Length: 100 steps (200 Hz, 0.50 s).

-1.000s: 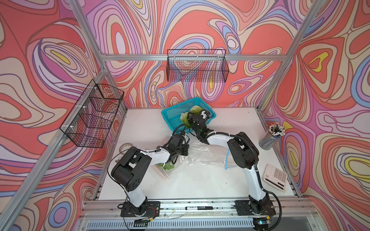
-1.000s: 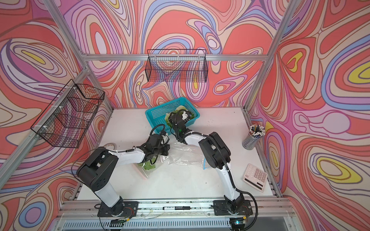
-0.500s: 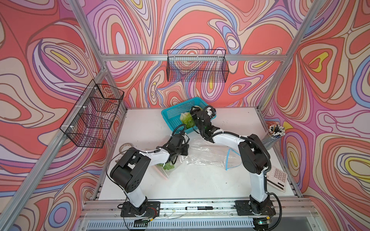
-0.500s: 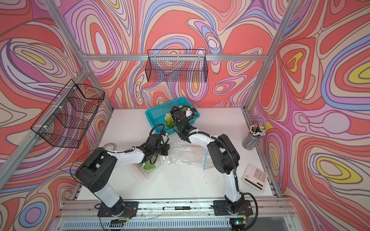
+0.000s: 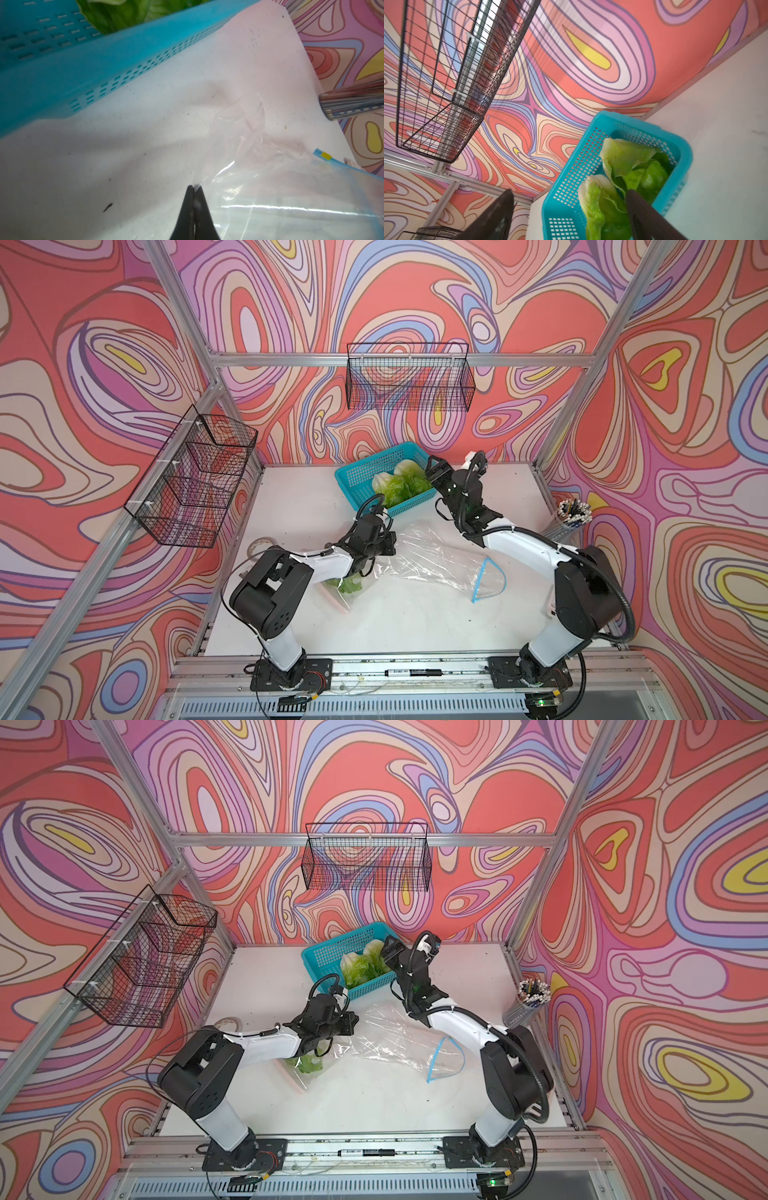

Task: Open the zip-top bag and take out the chinese cabbages
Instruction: Move the zipper food storage bag to the center of the board.

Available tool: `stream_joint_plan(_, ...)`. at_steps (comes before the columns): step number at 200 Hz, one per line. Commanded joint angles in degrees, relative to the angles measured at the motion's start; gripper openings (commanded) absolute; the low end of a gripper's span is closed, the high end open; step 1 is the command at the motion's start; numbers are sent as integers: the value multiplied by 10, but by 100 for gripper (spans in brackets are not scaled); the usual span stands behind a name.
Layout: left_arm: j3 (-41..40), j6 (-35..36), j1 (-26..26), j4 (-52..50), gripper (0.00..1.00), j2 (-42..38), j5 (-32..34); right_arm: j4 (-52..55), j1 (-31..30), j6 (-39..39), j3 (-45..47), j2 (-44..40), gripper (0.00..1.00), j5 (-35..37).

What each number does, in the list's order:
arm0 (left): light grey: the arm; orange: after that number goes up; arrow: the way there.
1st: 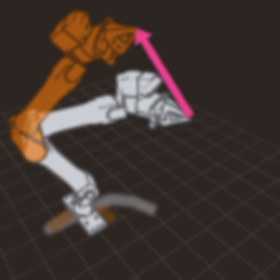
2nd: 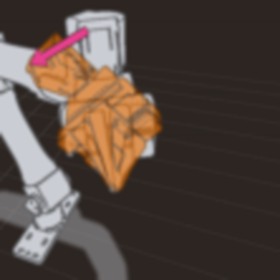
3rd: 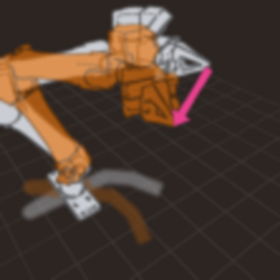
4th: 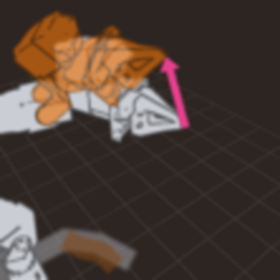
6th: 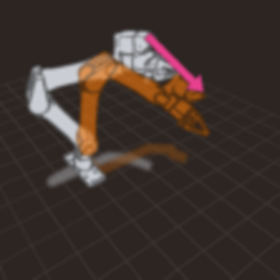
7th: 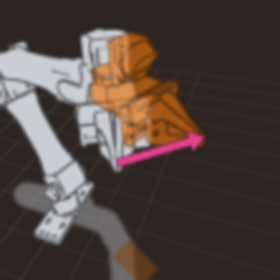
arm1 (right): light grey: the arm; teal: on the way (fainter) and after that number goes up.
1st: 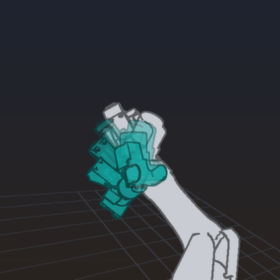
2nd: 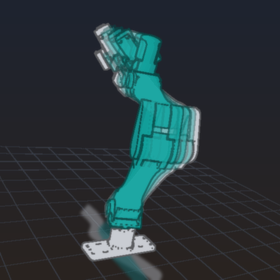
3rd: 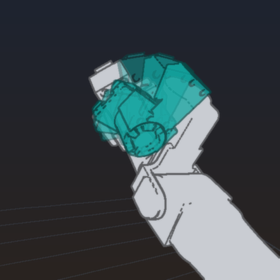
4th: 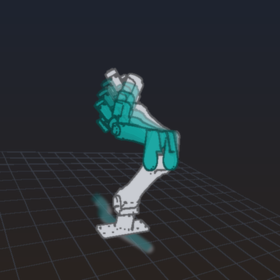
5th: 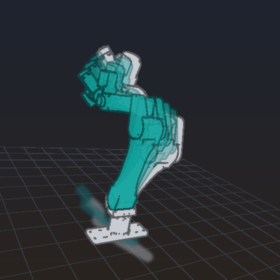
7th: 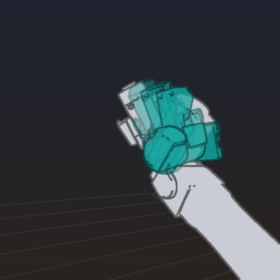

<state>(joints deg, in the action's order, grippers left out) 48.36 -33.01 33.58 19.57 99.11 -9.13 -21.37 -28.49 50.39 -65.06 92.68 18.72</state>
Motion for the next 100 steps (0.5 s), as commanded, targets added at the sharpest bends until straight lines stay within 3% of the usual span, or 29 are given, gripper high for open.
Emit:
stream_joint_plan(1, 40, -34, 8, 43, 0, 37, 13, 26, 12, -102, 28, -47, 88, -45)
stream_joint_plan(46, 150, -43, 22, 46, 0, 128, 38, 80, 39, -197, 88, -128, 88, -95)
stream_joint_plan(100, 237, -59, 33, 52, 0, 201, 52, 115, 55, -234, 161, -204, 89, -98)
